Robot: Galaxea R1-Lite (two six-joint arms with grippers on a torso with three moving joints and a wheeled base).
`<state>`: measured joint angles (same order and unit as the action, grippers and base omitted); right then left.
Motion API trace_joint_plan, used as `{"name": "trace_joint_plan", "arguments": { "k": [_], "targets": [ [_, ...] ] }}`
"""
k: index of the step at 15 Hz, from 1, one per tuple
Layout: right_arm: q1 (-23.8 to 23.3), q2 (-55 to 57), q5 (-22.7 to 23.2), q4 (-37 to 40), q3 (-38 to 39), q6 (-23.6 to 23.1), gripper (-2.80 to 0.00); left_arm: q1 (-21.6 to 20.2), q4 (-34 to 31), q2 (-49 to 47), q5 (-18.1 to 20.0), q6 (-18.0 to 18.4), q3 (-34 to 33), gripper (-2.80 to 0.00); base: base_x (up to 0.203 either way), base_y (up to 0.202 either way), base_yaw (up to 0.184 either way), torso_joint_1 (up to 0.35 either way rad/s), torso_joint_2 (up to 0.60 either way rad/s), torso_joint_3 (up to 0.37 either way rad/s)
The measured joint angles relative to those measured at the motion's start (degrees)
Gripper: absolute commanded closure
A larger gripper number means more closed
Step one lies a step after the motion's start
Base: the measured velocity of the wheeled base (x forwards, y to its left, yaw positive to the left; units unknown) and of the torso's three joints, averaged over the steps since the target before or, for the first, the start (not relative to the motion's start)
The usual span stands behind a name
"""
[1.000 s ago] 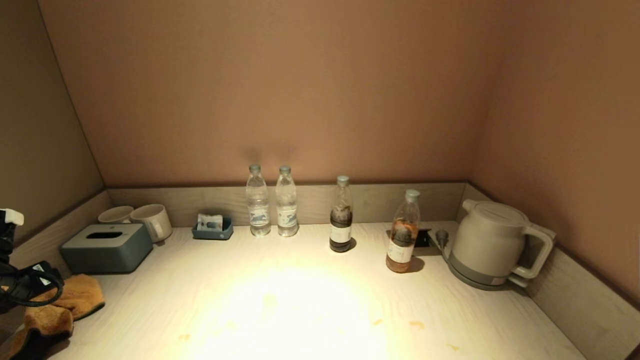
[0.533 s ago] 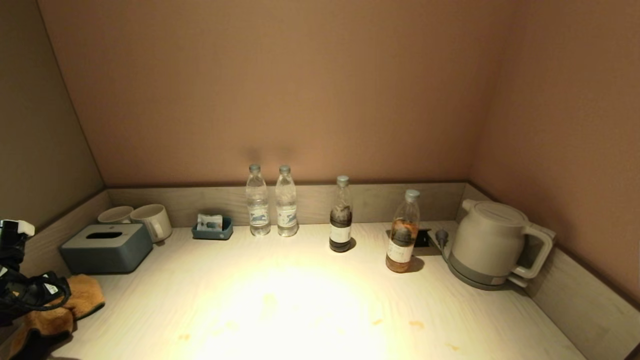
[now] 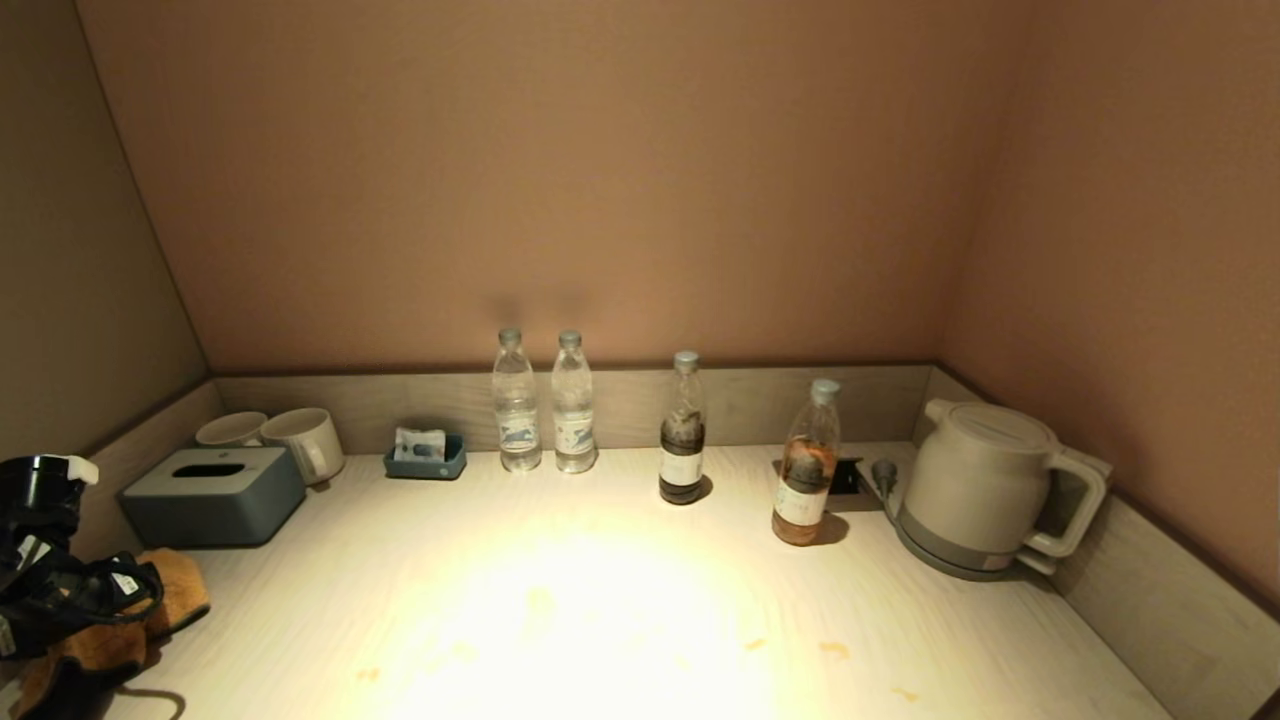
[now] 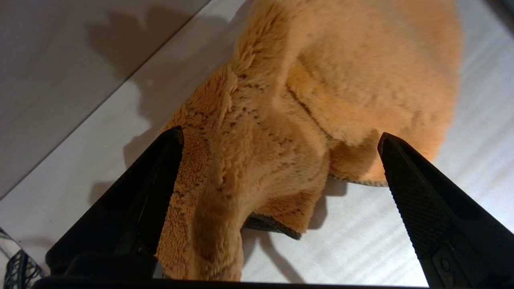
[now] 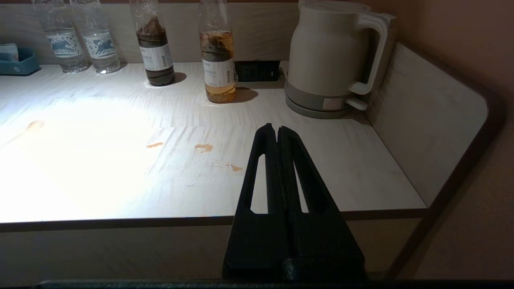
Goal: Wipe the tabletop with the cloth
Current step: Pick up the tablecloth
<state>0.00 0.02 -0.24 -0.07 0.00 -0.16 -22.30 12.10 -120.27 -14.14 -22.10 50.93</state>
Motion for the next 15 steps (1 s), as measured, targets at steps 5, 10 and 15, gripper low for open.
{"name": "trace_joint_plan", "arguments": {
  "k": [5, 10, 15],
  "targets": [
    [0.0, 0.0, 0.0, 0.0, 0.0, 0.0, 0.0, 0.0, 0.4, -2.9, -0.1, 0.0, 1.5, -2.8, 0.0, 0.0, 0.0, 0.0, 0.0, 0.0],
    [0.0, 0.0, 0.0, 0.0, 0.0, 0.0, 0.0, -0.1, 0.8, -4.8, 0.0, -0.1, 2.0, 0.0, 0.0, 0.0, 0.0, 0.0, 0.0, 0.0],
    [0.0, 0.0, 0.0, 0.0, 0.0, 0.0, 0.0, 0.0, 0.8, -3.7, 0.1, -0.1, 1.7, 0.0, 0.0, 0.0, 0.0, 0.0, 0.0, 0.0]
  ]
}}
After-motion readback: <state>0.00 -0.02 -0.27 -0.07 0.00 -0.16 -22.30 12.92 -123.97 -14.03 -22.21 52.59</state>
